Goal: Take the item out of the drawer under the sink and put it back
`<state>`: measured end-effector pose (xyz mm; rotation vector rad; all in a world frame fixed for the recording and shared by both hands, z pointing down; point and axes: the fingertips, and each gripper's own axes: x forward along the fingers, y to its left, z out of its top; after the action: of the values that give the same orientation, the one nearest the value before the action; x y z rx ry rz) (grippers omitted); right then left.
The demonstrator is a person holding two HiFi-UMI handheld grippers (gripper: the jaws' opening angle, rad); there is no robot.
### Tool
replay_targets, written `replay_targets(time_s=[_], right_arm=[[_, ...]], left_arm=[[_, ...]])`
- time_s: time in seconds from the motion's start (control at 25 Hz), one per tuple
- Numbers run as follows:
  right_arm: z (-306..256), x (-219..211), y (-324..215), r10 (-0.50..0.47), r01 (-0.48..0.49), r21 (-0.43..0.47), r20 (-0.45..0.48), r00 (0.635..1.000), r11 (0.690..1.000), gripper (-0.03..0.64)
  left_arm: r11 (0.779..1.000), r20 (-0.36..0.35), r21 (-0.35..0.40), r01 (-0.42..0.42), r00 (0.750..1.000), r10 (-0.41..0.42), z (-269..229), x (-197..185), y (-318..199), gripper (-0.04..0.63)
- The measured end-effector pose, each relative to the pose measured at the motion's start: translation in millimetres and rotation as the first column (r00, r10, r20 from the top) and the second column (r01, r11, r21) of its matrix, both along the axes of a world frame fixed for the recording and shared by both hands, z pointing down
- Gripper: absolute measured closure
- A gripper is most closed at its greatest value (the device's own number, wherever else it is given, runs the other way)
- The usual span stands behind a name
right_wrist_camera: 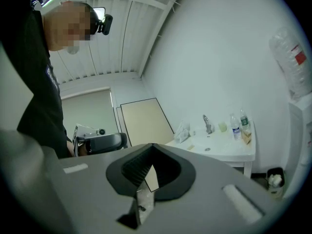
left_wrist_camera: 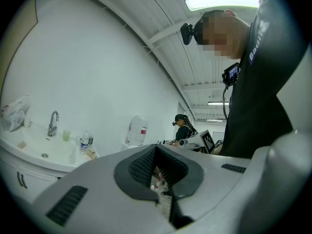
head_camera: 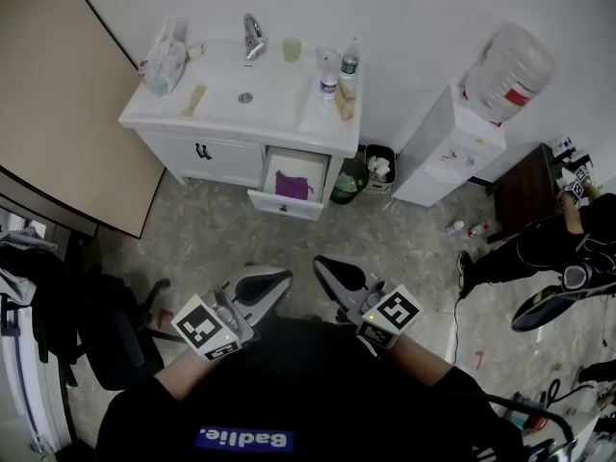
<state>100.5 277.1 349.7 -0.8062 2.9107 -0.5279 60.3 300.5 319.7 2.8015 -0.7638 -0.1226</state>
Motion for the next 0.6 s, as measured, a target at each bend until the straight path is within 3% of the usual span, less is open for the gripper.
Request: replay_targets(time_s=[0.28,0.6], right_arm=[[12,-31,-79,0.036,-0.037,-0.007,-0.077,0.996,0.999,0.621],[25,-94,-179,0.063,-0.067,-0.020,-0.151,0.986,0.998,0.621]], left_arm=[[0.999,-0.012,0.013,-0.052,0.999,0.052,9,-29,-83,0.607],[0.985,-0.049,-0.012,-0.170,0.984,0.169,11,-82,-189,0.606]])
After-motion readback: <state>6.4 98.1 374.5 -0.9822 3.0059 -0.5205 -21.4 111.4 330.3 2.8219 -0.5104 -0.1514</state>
